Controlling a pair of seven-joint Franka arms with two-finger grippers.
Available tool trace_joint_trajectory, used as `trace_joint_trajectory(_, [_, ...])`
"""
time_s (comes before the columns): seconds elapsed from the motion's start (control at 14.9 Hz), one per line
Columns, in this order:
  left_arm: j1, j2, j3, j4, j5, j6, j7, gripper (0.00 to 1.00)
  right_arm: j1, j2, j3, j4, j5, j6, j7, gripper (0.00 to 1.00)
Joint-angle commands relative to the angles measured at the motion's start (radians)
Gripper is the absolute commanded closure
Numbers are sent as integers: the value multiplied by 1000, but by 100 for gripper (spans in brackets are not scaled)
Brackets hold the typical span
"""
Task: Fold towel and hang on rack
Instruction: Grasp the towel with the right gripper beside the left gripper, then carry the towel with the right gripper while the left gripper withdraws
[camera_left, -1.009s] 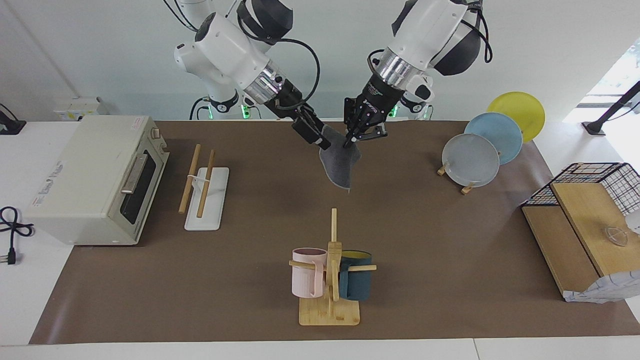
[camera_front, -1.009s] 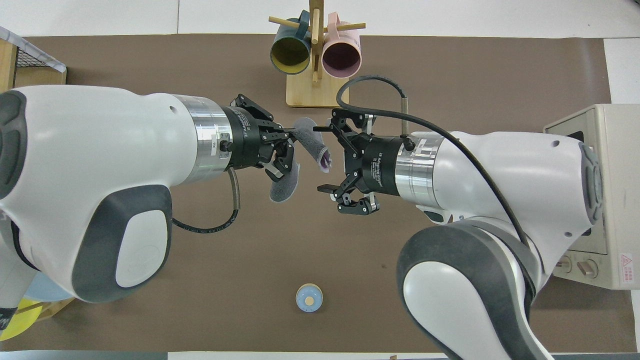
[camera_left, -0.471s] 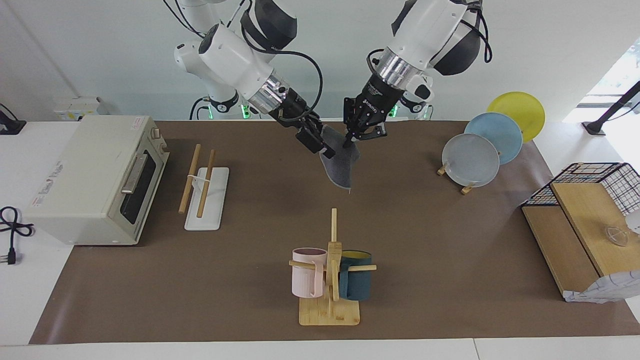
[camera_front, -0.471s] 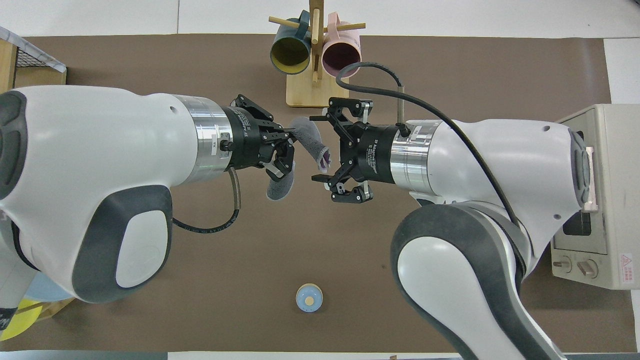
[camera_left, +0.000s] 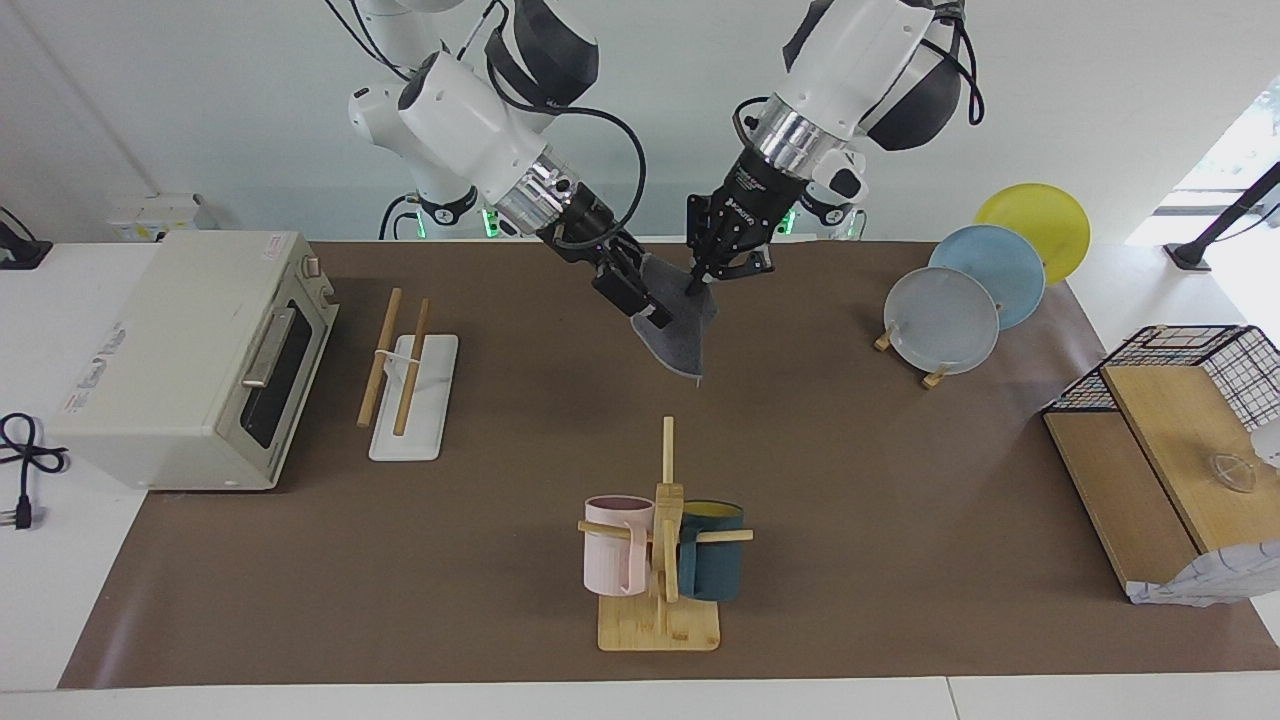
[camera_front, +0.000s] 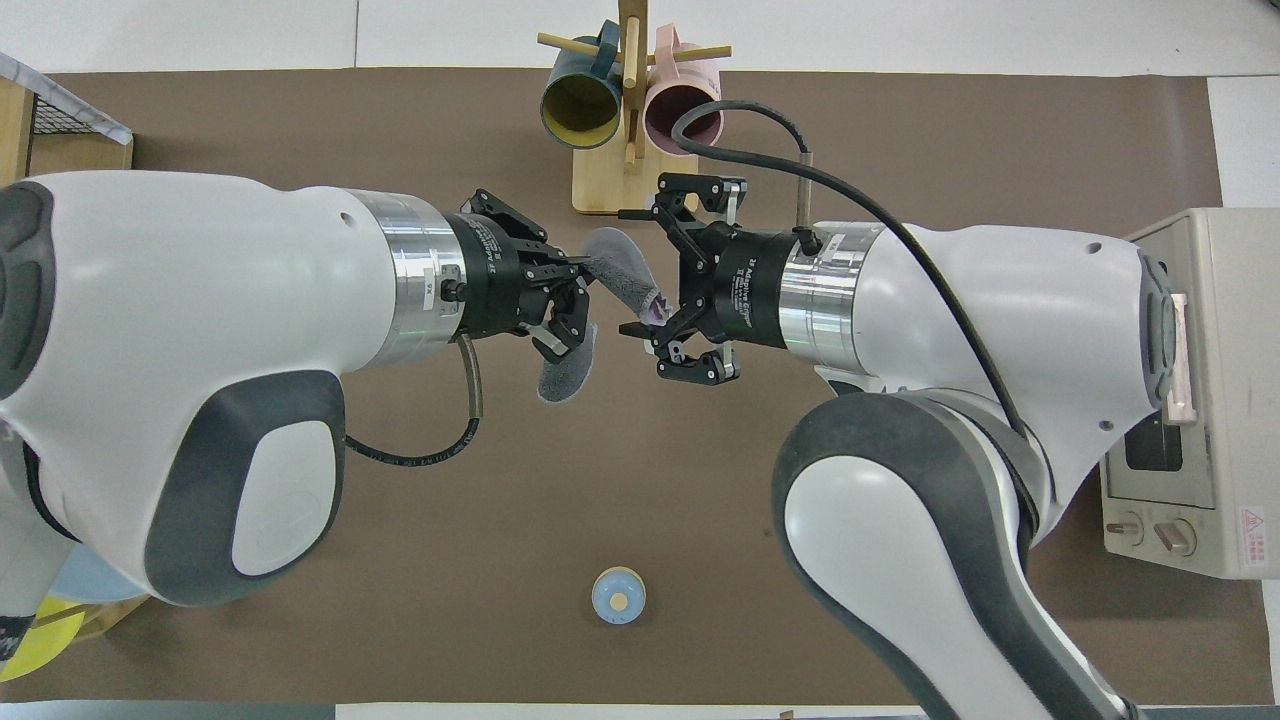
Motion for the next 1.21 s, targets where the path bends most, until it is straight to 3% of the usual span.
trace_joint_trajectory(0.0, [-6, -23, 4, -18, -14, 12, -17, 100, -3, 11, 1, 14, 28, 19, -23, 89])
trace_joint_trajectory(0.07, [-6, -23, 4, -18, -12, 12, -17, 100, -3, 11, 1, 14, 28, 19, -30, 100])
trace_joint_trajectory(0.54, [-18, -30, 4, -27, -9, 12, -26, 100, -10, 5, 0, 2, 26, -3, -235, 100])
trace_joint_trajectory(0.61, [-26, -32, 4, -29, -4, 11, -11, 89, -10, 2, 0, 0, 26, -8, -253, 100])
trace_joint_trajectory(0.67, [-34, -33, 4, -29, 0, 12, -9, 1, -12, -1, 0, -1, 23, -34, -260, 100])
trace_joint_trajectory(1.01, [-34, -33, 4, -30, 22, 9, 3, 0, -56, -13, -8, -1, -9, -190, -437, 100])
trace_joint_trajectory(1.14, [-34, -35, 4, -40, 22, 6, 33, 0, -89, -19, -8, -1, -99, -273, -546, 100])
